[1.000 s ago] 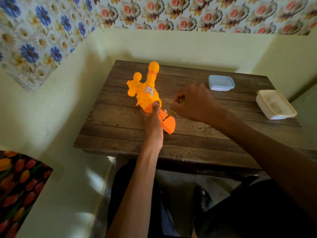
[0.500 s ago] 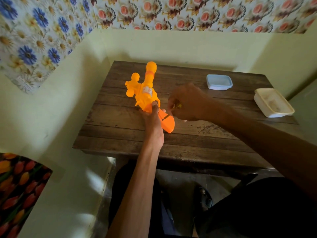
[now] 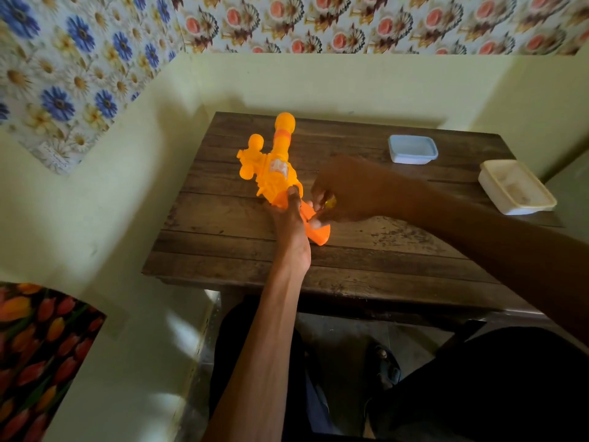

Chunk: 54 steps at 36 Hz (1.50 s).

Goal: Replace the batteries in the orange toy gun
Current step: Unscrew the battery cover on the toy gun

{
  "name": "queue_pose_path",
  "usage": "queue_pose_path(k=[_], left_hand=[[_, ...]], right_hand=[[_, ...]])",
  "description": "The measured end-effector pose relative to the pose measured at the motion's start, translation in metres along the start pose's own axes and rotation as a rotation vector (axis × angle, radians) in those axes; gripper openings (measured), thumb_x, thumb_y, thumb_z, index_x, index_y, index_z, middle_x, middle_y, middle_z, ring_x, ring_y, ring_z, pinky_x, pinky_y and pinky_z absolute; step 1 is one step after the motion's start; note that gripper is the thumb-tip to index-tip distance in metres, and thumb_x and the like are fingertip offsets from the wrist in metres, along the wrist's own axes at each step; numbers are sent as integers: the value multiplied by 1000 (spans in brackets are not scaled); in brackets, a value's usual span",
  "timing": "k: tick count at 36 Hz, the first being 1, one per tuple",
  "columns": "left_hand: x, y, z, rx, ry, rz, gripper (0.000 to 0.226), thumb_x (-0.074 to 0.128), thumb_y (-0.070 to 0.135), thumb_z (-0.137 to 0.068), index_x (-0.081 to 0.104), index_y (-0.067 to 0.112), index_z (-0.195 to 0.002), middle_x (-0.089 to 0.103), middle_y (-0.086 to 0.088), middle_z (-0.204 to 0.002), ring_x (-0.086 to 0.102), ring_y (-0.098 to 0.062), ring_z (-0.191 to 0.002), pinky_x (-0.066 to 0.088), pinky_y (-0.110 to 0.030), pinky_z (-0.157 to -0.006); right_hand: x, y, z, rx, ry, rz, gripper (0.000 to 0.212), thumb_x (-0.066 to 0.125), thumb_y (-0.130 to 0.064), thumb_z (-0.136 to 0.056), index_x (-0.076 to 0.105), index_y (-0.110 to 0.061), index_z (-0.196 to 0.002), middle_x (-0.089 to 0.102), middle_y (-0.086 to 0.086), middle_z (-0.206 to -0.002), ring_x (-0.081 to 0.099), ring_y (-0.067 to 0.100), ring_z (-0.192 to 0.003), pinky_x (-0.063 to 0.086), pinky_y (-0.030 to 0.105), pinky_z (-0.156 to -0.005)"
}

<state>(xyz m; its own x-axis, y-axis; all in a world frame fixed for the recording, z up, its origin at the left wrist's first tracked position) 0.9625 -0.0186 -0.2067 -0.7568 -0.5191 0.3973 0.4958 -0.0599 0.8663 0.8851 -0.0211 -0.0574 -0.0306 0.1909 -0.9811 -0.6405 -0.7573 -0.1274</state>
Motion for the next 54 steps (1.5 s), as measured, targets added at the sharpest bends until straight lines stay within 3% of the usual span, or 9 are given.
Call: queue_pose_path(k=[4, 12, 16, 22, 29, 35, 41, 48, 54], left_hand=[[-2, -3, -4, -21, 9, -15, 41, 54, 46, -95, 52, 26, -131, 66, -2, -118, 64, -19, -104, 51, -45, -90], [-2, -4, -6, -44, 28, -3, 29, 49, 43, -98, 50, 30, -124, 64, 3, -103, 64, -16, -93, 49, -32, -67], [-2, -4, -6, -42, 12, 0, 37, 50, 43, -98, 48, 27, -131, 63, 6, -102, 63, -12, -91, 49, -32, -70], [-3, -3, -4, -42, 25, 8, 35, 50, 39, -99, 47, 24, -131, 62, 2, -109, 62, -13, -92, 49, -37, -76], [-3, -5, -5, -50, 33, -26, 48, 53, 45, -96, 45, 25, -139, 62, -5, -126, 61, -21, -110, 49, -45, -94], [-4, -3, -5, -26, 44, -36, 44, 49, 37, -100, 46, 14, -137, 59, 5, -93, 59, -1, -64, 45, -26, -64], [-3, -3, -2, -43, 12, -35, 41, 49, 46, -98, 48, 24, -132, 63, -2, -112, 64, -15, -95, 51, -42, -83], [-3, -4, -4, -32, 26, -30, 52, 51, 51, -94, 44, 26, -139, 63, -8, -126, 66, -13, -90, 49, -34, -71], [-1, -6, -4, -26, 21, -50, 53, 50, 50, -95, 39, 30, -143, 57, -1, -134, 57, -22, -117, 47, -47, -98]], right_hand=[[18, 15, -2, 220, -93, -201, 50, 42, -36, -101, 70, 0, -81, 61, -1, -46, 56, 3, -39, 43, 10, -44], [-2, 10, -5, 129, 211, 7, 24, 76, -48, -71, 73, -27, -81, 60, -13, -76, 61, 14, -79, 52, 31, -69], [-4, 12, -5, 125, 157, -58, 25, 80, -48, -69, 69, -26, -73, 52, -17, -65, 55, 6, -69, 48, 28, -69], [7, 19, -7, 247, -15, -168, 37, 45, -24, -99, 69, -6, -77, 67, -2, -53, 62, 1, -46, 55, 20, -63], [-10, 19, -5, 257, 231, -200, 23, 74, -35, -75, 72, -14, -82, 56, -7, -48, 63, 9, -59, 56, 32, -73], [-13, 16, -2, 257, 289, -204, 36, 89, -40, -56, 72, -17, -79, 64, -9, -71, 62, 12, -76, 51, 31, -70], [-1, 28, -1, 368, 269, -295, 35, 54, -35, -94, 59, -17, -64, 60, -3, -50, 61, 5, -50, 54, 31, -66], [-16, 16, 4, 206, 349, -240, 23, 70, -17, -77, 72, -23, -100, 49, -20, -62, 56, 8, -67, 50, 29, -70], [-19, 18, 6, 237, 385, -312, 46, 82, -22, -64, 69, -25, -108, 54, -14, -65, 61, 11, -74, 52, 31, -70]])
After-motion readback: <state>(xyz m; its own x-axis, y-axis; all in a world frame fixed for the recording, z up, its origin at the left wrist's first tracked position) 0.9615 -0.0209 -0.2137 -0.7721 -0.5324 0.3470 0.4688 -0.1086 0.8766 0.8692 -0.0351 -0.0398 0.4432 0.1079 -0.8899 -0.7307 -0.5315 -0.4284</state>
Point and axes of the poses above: each hand's wrist, its own z-axis away from the middle knuckle, its own x-axis out of the palm, y = z × x, the point moved 8 cm from there along -z, towards the middle knuckle
